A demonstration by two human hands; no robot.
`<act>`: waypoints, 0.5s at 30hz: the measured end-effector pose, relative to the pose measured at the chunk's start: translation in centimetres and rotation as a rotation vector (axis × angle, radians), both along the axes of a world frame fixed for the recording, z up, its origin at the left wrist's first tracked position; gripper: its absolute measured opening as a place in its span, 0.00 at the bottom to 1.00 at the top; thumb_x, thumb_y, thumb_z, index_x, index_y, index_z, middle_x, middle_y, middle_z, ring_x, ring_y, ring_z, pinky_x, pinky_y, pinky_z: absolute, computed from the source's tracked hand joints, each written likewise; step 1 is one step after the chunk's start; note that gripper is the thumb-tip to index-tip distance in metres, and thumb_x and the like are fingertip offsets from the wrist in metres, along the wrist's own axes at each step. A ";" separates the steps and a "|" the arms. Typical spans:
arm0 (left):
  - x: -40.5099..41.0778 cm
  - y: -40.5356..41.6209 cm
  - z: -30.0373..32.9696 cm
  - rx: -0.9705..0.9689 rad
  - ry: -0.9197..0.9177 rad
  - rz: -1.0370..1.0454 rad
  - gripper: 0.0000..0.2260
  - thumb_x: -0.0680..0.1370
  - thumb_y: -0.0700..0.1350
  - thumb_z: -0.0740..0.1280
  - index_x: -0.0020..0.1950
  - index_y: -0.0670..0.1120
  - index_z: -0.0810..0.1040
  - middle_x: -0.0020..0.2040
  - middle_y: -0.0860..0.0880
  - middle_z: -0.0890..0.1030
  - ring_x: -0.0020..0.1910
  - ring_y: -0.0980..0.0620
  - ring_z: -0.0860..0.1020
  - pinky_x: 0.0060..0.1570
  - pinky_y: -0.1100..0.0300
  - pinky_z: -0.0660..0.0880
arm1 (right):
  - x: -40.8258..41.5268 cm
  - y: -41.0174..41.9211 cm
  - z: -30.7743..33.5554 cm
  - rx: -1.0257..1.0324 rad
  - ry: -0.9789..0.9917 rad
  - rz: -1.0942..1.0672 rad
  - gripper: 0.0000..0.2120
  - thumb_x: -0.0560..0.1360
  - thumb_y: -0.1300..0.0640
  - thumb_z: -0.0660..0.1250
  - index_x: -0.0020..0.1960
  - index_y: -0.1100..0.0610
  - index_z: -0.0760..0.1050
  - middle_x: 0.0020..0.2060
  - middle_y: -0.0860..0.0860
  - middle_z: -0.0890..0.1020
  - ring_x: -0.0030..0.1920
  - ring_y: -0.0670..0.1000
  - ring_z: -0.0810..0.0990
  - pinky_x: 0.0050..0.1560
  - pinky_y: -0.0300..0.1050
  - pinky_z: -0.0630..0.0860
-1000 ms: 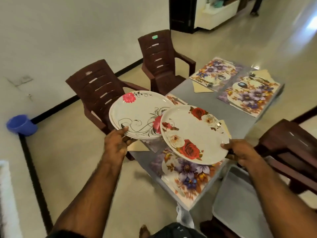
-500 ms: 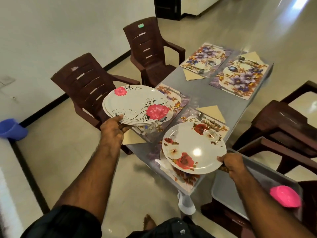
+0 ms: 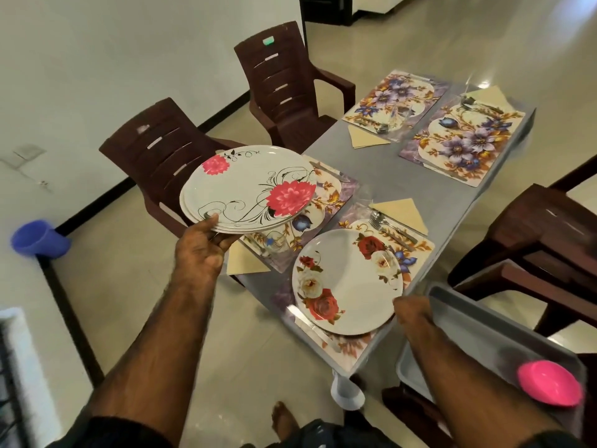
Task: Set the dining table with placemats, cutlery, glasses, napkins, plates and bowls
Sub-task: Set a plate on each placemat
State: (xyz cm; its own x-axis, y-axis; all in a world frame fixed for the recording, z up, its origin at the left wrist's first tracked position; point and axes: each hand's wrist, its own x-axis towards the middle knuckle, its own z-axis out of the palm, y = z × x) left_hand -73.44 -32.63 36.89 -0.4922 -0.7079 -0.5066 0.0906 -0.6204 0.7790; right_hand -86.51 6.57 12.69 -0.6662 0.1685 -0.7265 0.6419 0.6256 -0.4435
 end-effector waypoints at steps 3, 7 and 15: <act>-0.4 0.4 -0.4 -0.007 -0.001 0.016 0.07 0.82 0.34 0.67 0.60 0.38 0.78 0.48 0.39 0.88 0.48 0.39 0.87 0.45 0.43 0.86 | -2.2 0.2 -0.1 0.157 0.051 0.069 0.19 0.80 0.46 0.68 0.62 0.61 0.81 0.59 0.58 0.83 0.58 0.58 0.83 0.57 0.48 0.81; -1.1 1.0 -0.5 -0.002 0.013 0.026 0.08 0.82 0.34 0.66 0.60 0.38 0.78 0.49 0.39 0.88 0.47 0.40 0.88 0.43 0.43 0.86 | -3.5 1.2 -1.6 0.162 -0.004 0.167 0.19 0.78 0.44 0.68 0.57 0.59 0.83 0.53 0.54 0.86 0.51 0.55 0.85 0.52 0.47 0.83; -3.0 1.8 0.0 0.009 0.016 0.023 0.06 0.81 0.34 0.67 0.58 0.37 0.78 0.49 0.38 0.88 0.46 0.40 0.88 0.42 0.44 0.86 | -0.5 3.7 -0.5 0.225 -0.039 0.054 0.19 0.74 0.44 0.77 0.53 0.59 0.84 0.46 0.53 0.87 0.41 0.53 0.84 0.36 0.45 0.81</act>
State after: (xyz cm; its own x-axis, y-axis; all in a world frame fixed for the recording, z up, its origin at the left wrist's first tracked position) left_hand -76.41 -30.78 36.87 -0.4840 -0.7143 -0.5055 0.1168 -0.6252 0.7717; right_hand -87.03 10.29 12.22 -0.6512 0.2938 -0.6998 0.6182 0.7402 -0.2645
